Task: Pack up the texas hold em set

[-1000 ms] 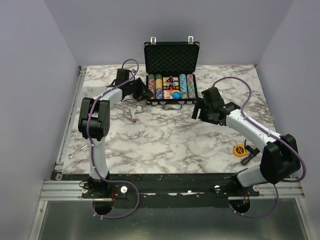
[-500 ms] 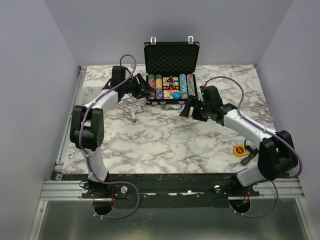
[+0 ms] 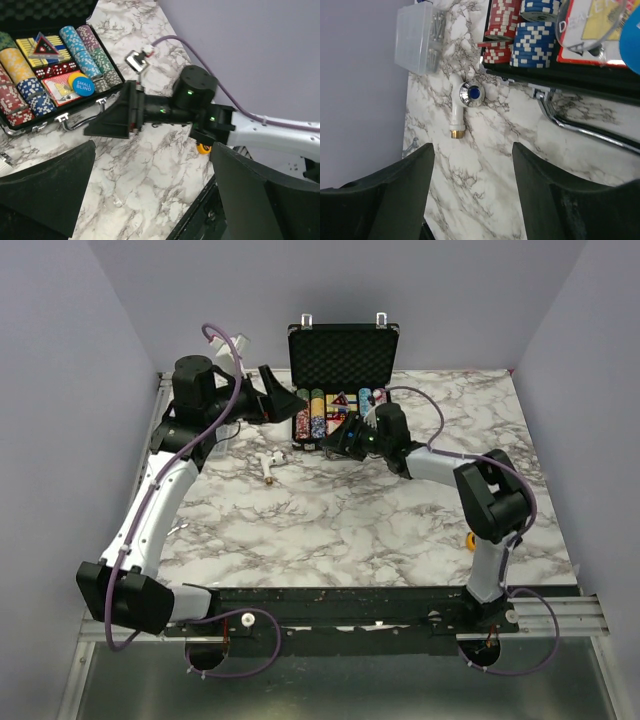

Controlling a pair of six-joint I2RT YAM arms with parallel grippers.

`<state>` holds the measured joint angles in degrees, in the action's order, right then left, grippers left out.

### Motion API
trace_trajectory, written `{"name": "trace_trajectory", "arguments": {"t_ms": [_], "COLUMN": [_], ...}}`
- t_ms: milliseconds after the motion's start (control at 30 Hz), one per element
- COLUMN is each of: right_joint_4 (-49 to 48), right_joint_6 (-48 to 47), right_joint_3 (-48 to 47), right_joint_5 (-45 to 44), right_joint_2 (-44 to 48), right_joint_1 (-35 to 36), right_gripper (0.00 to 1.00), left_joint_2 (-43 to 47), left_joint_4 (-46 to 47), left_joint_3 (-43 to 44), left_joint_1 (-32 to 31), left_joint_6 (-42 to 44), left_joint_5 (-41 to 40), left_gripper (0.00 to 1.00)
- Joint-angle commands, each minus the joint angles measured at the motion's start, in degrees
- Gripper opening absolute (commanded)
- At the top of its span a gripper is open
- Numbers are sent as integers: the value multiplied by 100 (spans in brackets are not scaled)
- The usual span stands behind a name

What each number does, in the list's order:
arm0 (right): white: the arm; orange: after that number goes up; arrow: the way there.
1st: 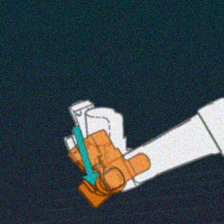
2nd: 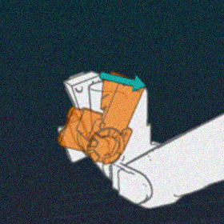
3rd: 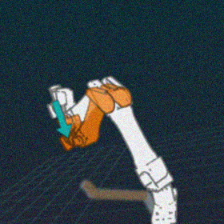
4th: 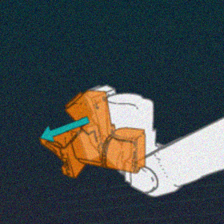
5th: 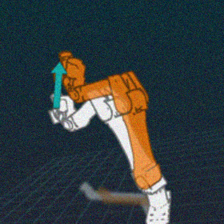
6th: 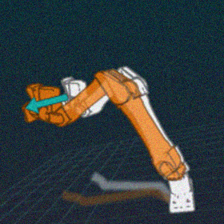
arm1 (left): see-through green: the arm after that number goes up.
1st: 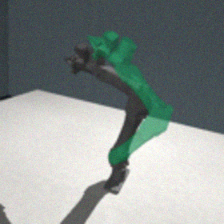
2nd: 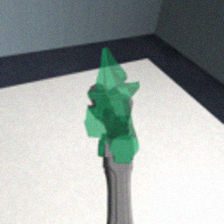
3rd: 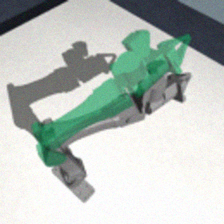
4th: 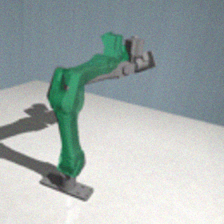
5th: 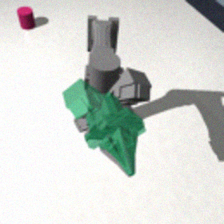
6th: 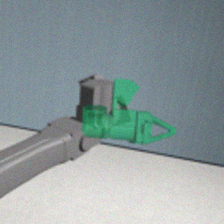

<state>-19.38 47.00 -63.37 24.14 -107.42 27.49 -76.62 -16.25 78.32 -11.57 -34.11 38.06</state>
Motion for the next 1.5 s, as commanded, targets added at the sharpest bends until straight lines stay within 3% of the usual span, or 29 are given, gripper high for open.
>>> {"name": "trace_trajectory", "arguments": {"t_ms": [0,433,800,1167,1467], "right_joint_4": [-658,197,466,628,631], "right_joint_6": [291,238,-85,-75,100], "right_joint_3": [-911,-3227,-3725,-3784,-3868], "right_joint_5": [13,-336,-720,-465,-401], "right_joint_2": [-796,-2430,-3127,-2412,-2696], "right_joint_1": [218,547,545,534,494], "right_gripper": [68,69,68,71,75], "left_joint_2": [239,1040,1174,1156,1112], "left_joint_4": [-615,-563,-581,-711,-669], "left_joint_3": [-64,-344,-362,-318,-356], "left_joint_1": [-300,-1091,-1263,-1347,-1353], "left_joint_6": [659,713,806,932,975], "left_joint_5": [-320,-615,-799,-1042,-1045], "left_gripper": [98,98,98,98,98]}}
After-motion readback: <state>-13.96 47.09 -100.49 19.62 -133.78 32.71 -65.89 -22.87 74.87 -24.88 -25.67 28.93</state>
